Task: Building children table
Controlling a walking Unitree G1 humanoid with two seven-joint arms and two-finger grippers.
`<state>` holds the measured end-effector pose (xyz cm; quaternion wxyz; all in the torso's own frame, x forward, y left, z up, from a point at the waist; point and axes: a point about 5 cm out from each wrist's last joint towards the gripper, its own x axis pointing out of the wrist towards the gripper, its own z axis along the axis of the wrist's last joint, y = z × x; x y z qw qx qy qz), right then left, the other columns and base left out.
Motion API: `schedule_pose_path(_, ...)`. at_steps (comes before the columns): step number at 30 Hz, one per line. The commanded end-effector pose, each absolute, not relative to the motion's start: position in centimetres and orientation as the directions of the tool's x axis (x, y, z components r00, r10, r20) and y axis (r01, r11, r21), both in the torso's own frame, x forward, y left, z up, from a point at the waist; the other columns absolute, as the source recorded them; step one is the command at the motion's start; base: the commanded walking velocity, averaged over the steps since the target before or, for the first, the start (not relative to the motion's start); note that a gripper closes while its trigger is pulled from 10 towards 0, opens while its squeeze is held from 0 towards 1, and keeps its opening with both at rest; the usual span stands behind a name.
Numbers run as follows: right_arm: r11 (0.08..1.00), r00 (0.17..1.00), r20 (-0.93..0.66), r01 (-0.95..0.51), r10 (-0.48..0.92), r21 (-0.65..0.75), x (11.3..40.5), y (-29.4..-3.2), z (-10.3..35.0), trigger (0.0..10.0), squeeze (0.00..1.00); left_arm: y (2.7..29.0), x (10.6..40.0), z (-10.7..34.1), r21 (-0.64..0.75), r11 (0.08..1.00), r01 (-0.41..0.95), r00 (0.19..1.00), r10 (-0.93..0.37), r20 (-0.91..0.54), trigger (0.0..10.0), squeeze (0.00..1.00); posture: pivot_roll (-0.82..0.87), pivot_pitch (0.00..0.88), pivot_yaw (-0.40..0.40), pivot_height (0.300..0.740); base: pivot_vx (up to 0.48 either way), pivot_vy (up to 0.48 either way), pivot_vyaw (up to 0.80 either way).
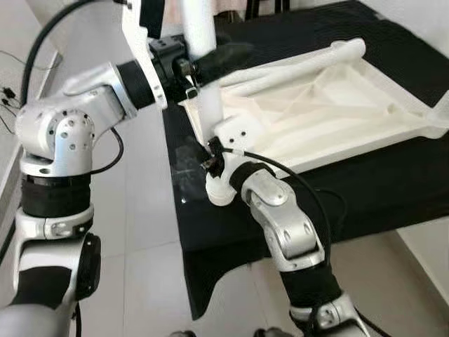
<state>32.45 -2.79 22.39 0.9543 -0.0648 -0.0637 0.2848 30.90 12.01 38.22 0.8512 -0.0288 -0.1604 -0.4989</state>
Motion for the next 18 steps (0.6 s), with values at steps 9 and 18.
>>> schedule_pose_path(9, 0.879, 0.881, -0.077, -0.472, 0.467, -0.07, 32.2, -1.6, 19.7, 0.0, 0.0, 11.8, 30.5, 37.8, 0.13, 0.483, 0.866, 0.442, -0.861, 0.252, 0.0, 0.0, 0.05, 0.2, 0.038, 0.74, 0.0, 0.0, 0.0)
schedule_pose_path(18, 0.766, 0.772, -0.062, -0.635, 0.632, -0.102, 33.4, -2.0, 21.5, 10.0, 1.0, 11.5, 30.6, 38.0, 0.14, 0.477, 0.868, 0.436, -0.865, 0.248, 0.0, 0.0, 0.05, 0.194, 0.036, 0.74, 0.0, 0.0, 0.0)
